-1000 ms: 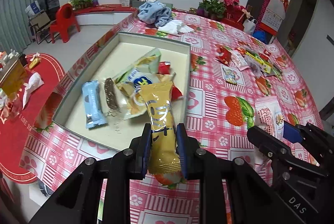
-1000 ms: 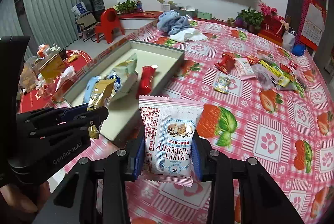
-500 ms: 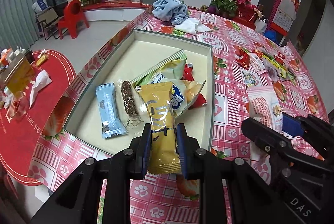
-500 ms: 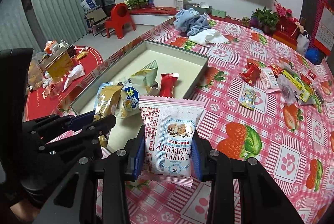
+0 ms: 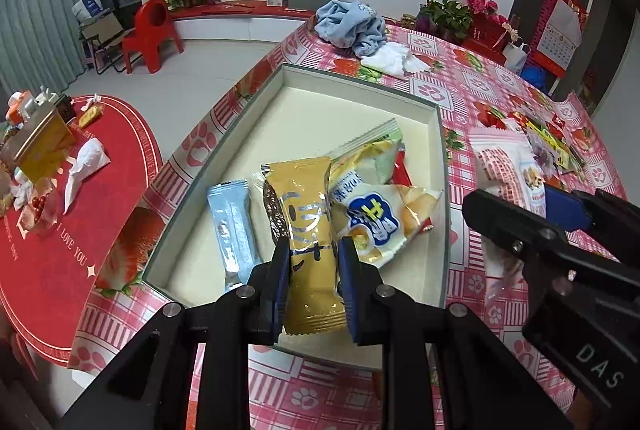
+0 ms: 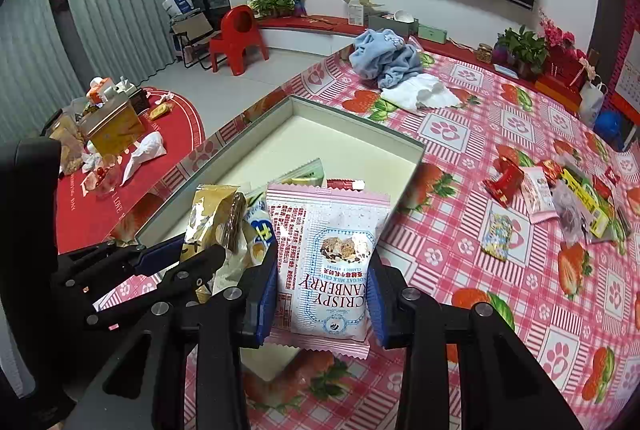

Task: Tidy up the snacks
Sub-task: 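Carry the yellow bar and cranberry packet over the white tray with both grippers, then open both grippers to drop the yellow bar and cranberry packet into the tray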

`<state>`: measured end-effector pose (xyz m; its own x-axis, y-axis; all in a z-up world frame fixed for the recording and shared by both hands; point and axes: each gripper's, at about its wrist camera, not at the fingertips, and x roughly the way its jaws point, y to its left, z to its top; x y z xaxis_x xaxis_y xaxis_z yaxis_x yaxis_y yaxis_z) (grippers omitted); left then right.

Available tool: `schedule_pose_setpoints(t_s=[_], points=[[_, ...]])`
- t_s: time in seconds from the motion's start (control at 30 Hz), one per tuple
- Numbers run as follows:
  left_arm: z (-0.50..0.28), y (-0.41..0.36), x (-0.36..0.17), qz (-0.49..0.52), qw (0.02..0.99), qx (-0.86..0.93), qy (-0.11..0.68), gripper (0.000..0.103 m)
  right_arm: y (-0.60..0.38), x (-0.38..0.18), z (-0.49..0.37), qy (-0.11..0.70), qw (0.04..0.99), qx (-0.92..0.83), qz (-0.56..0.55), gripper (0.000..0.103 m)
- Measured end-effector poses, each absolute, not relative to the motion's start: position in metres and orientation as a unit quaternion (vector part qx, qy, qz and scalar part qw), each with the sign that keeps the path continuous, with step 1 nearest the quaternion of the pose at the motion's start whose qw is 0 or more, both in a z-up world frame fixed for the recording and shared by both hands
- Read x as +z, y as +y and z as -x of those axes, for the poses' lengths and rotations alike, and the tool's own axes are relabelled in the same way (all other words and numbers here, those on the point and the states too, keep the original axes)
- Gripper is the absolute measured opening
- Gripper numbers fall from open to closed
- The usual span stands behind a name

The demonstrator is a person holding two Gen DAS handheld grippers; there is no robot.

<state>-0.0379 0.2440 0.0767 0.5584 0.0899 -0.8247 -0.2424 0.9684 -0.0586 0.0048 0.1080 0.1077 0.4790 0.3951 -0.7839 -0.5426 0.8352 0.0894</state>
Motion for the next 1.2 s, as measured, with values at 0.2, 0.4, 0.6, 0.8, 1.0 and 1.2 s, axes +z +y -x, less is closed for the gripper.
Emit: schedule_pose_setpoints(t_s=[0.2, 0.4, 0.6, 0.8, 1.0, 1.2], points=[[0.032, 0.263, 0.077, 0.095, 0.877, 0.105, 0.459, 0.026, 0.122, 0.105, -0.017, 0.433, 0.853, 0.276, 0.092, 0.039], [0.021, 0.277, 0.080, 0.103, 0.877, 0.111, 0.456, 0.026, 0.124, 0.099, -0.036, 0.446, 0.849, 0.270, 0.080, 0.039], [0.005, 0.280, 0.079, 0.105, 0.875, 0.106, 0.460, 0.026, 0.131, 0.098, -0.047, 0.452, 0.847, 0.269, 0.076, 0.039], [-0.012, 0.283, 0.077, 0.107, 0.870, 0.098, 0.471, 0.026, 0.145, 0.106, -0.060, 0.448, 0.848, 0.273, 0.081, 0.039], [-0.031, 0.296, 0.071, 0.118, 0.862, 0.102, 0.483, 0.026, 0.161, 0.109, -0.085, 0.459, 0.842, 0.274, 0.076, 0.039], [-0.037, 0.303, 0.068, 0.122, 0.859, 0.102, 0.487, 0.026, 0.177, 0.107, -0.100, 0.465, 0.838, 0.272, 0.082, 0.039]])
